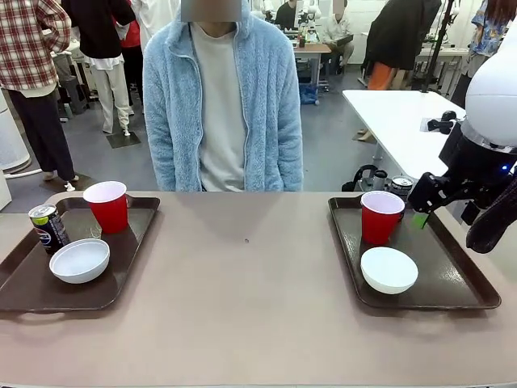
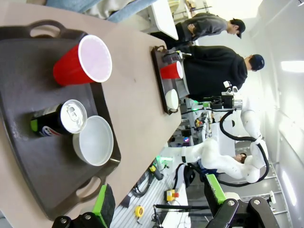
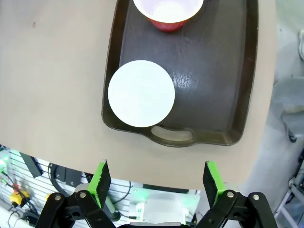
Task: Prepare tableware on both trays.
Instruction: Pick up a Picnic Bowl from the table and place it on a Handle tray.
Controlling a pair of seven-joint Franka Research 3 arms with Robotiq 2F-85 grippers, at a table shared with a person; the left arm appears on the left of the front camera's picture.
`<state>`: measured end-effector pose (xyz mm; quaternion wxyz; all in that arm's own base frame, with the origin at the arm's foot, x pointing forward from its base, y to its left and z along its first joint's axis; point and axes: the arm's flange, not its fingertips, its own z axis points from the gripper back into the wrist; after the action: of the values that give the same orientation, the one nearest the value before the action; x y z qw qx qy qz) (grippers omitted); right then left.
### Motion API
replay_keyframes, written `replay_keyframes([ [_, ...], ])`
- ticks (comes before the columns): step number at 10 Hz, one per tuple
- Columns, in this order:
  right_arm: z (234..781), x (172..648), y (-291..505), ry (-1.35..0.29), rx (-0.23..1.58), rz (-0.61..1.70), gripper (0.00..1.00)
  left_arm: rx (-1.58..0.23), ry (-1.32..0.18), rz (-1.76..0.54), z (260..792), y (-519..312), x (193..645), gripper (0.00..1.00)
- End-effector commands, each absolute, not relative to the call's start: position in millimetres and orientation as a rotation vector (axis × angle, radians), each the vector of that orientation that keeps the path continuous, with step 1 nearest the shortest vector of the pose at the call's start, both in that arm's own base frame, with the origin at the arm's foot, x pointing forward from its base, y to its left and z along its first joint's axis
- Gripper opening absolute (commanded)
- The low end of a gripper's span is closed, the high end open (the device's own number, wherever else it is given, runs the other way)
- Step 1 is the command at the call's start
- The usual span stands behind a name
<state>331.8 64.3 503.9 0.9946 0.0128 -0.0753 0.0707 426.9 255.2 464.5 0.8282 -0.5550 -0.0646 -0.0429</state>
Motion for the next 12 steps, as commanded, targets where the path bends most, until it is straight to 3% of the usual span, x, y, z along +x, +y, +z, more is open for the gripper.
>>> replay_keyframes([
  [1,498.7,333.6,63.8,-0.166,0.016,0.144,1.00,-1.185,-0.145,-0.092,466.8,255.8,427.0,1.00],
  [3,503.9,331.8,64.3,-0.151,0.026,0.142,0.98,-1.185,-0.145,-0.092,466.8,255.8,427.0,1.00],
  [4,524.4,331.5,6.9,-0.051,0.463,0.091,1.00,-1.185,-0.145,-0.092,466.8,255.8,427.0,1.00],
  [5,530.3,331.0,-38.3,0.022,0.726,0.079,1.00,-1.185,-0.145,-0.092,466.8,255.8,427.0,1.00],
  [6,529.7,330.5,-71.0,0.041,0.871,0.080,1.00,-1.185,-0.145,-0.092,466.8,255.8,427.0,1.00],
  [10,482.9,322.1,-181.2,-0.031,1.296,0.057,1.00,-1.185,-0.145,-0.092,466.8,255.8,427.0,1.00],
  [12,446.7,326.0,-211.5,-0.093,1.344,-0.117,1.00,-1.185,-0.145,-0.092,466.8,255.8,427.0,1.00],
])
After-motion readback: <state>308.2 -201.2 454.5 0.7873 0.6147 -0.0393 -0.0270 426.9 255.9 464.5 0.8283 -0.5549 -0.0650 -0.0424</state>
